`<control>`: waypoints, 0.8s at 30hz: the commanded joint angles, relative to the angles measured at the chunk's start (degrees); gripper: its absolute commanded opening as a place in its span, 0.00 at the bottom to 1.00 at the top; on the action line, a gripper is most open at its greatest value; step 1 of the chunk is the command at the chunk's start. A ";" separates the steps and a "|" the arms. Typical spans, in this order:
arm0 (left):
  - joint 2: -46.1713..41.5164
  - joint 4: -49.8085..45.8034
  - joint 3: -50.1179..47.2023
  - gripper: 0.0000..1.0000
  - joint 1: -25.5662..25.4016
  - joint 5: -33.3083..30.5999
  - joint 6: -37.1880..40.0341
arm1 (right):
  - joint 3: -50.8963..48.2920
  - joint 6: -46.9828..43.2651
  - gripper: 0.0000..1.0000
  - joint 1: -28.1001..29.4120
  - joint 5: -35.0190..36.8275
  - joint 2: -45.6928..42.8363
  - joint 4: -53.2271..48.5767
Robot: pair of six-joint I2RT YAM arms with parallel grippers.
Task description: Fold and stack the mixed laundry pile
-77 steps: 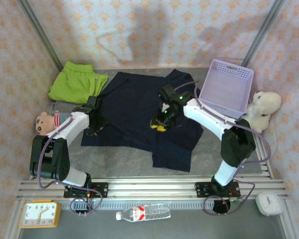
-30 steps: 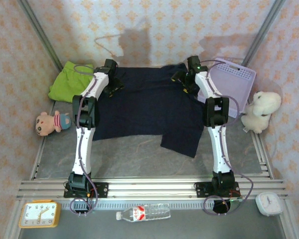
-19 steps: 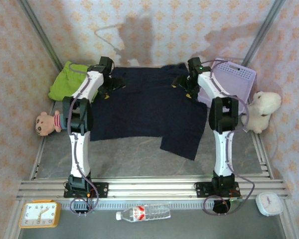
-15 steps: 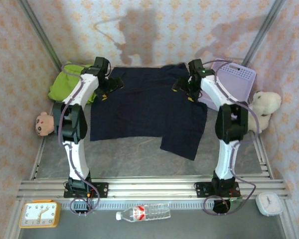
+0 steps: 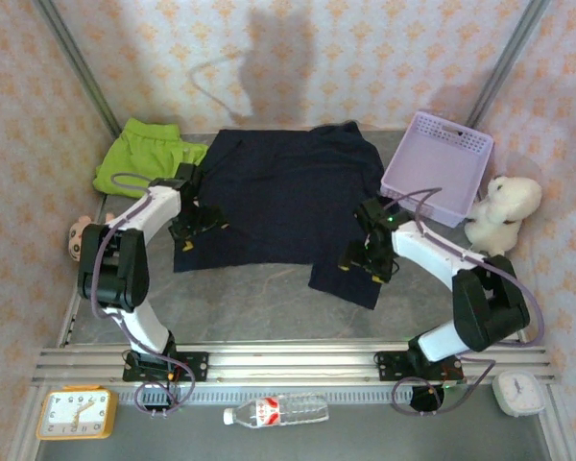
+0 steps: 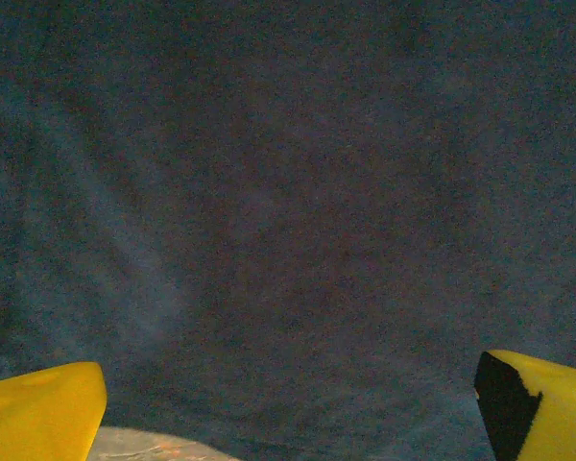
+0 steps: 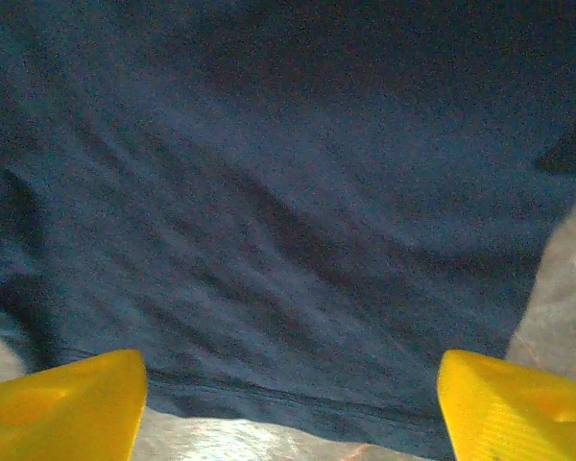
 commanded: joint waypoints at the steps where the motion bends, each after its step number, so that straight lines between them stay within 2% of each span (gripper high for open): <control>1: -4.04 1.00 -2.12 1.00 1.90 -3.33 -1.59 | -3.85 3.36 0.74 0.44 2.97 -3.64 0.61; 8: -7.66 1.32 -6.61 0.99 5.89 -5.07 -3.26 | -11.36 7.31 0.61 0.72 1.44 -5.52 6.45; 12: -8.65 2.16 -9.22 0.92 7.64 -5.24 -3.84 | -11.91 7.81 0.41 0.90 1.52 -3.31 8.14; 14: -8.87 2.86 -11.03 0.86 8.16 -5.33 -4.14 | -11.78 7.58 0.29 0.95 1.61 -1.99 7.98; 17: -9.27 4.21 -13.87 0.77 8.47 -5.23 -4.91 | -10.98 7.20 0.04 0.94 1.84 -1.20 7.32; 18: -9.38 4.56 -14.71 0.75 8.48 -5.31 -5.09 | -10.60 7.12 0.00 0.92 2.29 -1.38 6.82; 24: -11.02 5.21 -18.15 0.73 8.51 -7.97 -5.64 | -8.28 6.20 0.00 0.94 3.42 -2.60 5.07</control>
